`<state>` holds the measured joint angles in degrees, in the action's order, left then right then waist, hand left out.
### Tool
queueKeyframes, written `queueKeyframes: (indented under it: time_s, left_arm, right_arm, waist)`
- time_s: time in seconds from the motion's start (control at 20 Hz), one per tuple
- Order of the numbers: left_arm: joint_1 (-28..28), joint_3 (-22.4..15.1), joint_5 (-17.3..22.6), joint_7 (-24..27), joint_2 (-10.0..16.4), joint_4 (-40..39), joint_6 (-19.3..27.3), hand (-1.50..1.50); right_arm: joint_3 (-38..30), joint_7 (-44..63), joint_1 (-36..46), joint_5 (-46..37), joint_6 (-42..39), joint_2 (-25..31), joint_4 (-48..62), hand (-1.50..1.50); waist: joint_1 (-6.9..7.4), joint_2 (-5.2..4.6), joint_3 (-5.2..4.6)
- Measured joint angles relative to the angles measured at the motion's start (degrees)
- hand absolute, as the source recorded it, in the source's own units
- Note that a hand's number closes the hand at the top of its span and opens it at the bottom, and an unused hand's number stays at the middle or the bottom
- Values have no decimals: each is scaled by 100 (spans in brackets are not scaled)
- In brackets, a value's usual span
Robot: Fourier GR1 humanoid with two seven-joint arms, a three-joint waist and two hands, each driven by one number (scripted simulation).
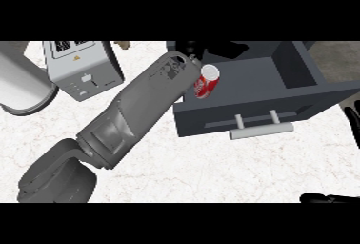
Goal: Pick up the can, place it into the drawer and close the drawer
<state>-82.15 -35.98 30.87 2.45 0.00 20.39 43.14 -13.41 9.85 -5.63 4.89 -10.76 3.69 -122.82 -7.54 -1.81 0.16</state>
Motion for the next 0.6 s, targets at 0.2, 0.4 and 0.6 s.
queueKeyframes:
  time_s: [0.2, 0.4, 0.6]
  left_arm:
    - [66, -71, 139, 59, 0, 75, 154, -150]
    - [74, -23, 322, 114, 0, 123, 221, -150]
    - [104, 13, 522, 180, 0, 204, 272, -150]
  right_arm:
    - [-7, -53, 16, -89, -1, 45, -55, -150]
    - [-44, -236, 36, -454, -38, 263, -213, -150]
    - [24, -515, 36, -943, -96, 472, -325, -150]
  waist:
    - [-2, 1, -1]
    - [22, 5, -3]
    - [41, 6, -5]
